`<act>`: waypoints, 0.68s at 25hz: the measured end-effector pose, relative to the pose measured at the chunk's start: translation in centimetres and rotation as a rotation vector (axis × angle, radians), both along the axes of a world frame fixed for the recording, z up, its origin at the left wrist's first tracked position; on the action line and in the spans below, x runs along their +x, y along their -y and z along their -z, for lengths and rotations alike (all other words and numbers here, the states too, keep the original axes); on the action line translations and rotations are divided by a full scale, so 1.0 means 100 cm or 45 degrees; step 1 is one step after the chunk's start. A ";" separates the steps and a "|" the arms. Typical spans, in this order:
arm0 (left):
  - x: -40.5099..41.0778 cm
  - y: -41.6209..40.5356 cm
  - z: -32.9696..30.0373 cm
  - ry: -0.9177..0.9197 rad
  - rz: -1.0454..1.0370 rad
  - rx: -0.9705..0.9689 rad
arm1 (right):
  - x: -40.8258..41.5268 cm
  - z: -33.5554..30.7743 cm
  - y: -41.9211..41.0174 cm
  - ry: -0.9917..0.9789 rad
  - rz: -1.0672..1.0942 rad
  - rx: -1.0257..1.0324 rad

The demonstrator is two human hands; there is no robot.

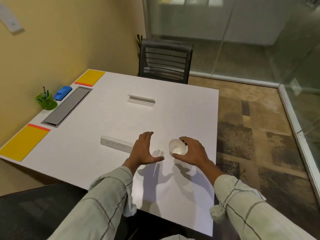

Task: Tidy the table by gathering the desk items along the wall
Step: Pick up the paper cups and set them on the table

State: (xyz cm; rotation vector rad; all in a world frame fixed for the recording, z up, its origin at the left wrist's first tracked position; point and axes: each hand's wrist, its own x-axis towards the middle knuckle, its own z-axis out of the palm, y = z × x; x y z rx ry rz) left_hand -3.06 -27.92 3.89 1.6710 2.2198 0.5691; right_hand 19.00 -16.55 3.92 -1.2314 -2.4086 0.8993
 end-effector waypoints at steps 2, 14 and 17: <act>0.033 -0.011 -0.003 -0.007 0.024 0.007 | 0.026 -0.004 -0.010 -0.079 0.031 -0.005; 0.329 -0.088 -0.001 0.358 -0.025 0.190 | 0.251 -0.013 -0.077 -0.154 -0.030 0.026; 0.365 -0.126 -0.009 0.414 -0.035 0.270 | 0.286 -0.019 -0.107 -0.183 0.019 0.048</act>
